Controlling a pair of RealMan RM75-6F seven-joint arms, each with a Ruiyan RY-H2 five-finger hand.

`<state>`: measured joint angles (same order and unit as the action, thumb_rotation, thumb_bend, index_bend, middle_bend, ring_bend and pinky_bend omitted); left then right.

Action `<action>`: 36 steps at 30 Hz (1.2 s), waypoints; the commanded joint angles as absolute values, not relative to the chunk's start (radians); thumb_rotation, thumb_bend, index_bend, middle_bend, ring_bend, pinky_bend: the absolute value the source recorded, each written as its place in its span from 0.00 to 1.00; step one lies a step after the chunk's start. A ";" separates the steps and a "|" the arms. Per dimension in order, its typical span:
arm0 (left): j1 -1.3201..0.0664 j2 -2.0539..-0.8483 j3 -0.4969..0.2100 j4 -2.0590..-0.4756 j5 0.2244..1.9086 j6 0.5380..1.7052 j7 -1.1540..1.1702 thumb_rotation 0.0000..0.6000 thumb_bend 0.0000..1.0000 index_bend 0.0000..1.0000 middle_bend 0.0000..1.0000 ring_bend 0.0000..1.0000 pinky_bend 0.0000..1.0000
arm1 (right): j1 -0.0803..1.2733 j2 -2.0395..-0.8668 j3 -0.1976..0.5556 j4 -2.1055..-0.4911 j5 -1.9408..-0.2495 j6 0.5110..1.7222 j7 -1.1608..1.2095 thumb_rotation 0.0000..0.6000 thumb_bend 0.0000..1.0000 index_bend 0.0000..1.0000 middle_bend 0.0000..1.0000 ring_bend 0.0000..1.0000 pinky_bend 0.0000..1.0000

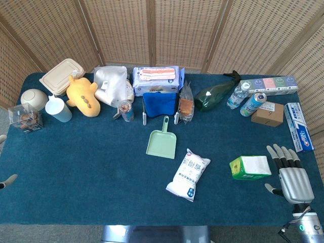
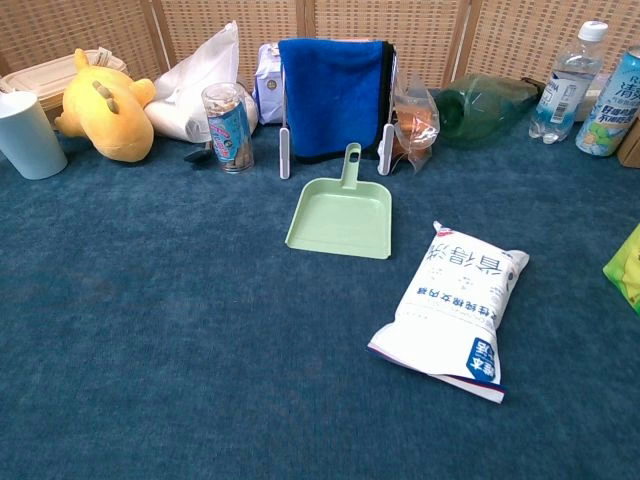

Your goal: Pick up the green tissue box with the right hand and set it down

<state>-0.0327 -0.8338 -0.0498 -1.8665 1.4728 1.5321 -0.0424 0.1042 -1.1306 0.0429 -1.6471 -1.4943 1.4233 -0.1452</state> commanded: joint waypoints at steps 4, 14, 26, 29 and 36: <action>-0.030 -0.830 -0.054 -1.866 1.470 1.540 -0.054 1.00 0.10 0.11 0.00 0.00 0.00 | 0.104 -1.131 0.042 -1.650 -1.494 1.423 -0.147 1.00 0.00 0.00 0.00 0.00 0.00; -0.031 -0.823 -0.056 -1.865 1.467 1.535 -0.075 1.00 0.11 0.11 0.00 0.00 0.00 | 0.114 -1.115 0.039 -1.735 -1.536 1.432 -0.205 1.00 0.00 0.00 0.00 0.00 0.00; -0.032 -0.819 -0.060 -1.864 1.450 1.527 -0.086 1.00 0.10 0.11 0.00 0.00 0.00 | 0.236 -1.121 0.104 -1.953 -1.419 1.283 -0.537 1.00 0.00 0.00 0.00 0.00 0.00; -0.032 -0.819 -0.060 -1.864 1.448 1.524 -0.087 1.00 0.10 0.11 0.00 0.00 0.00 | 0.259 -1.129 0.109 -1.966 -1.370 1.250 -0.586 1.00 0.00 0.00 0.00 0.00 0.00; -0.033 -0.818 -0.062 -1.863 1.443 1.520 -0.090 1.00 0.10 0.11 0.00 0.00 0.00 | 0.287 -1.135 0.101 -1.973 -1.296 1.216 -0.657 1.00 0.00 0.00 0.00 0.00 0.00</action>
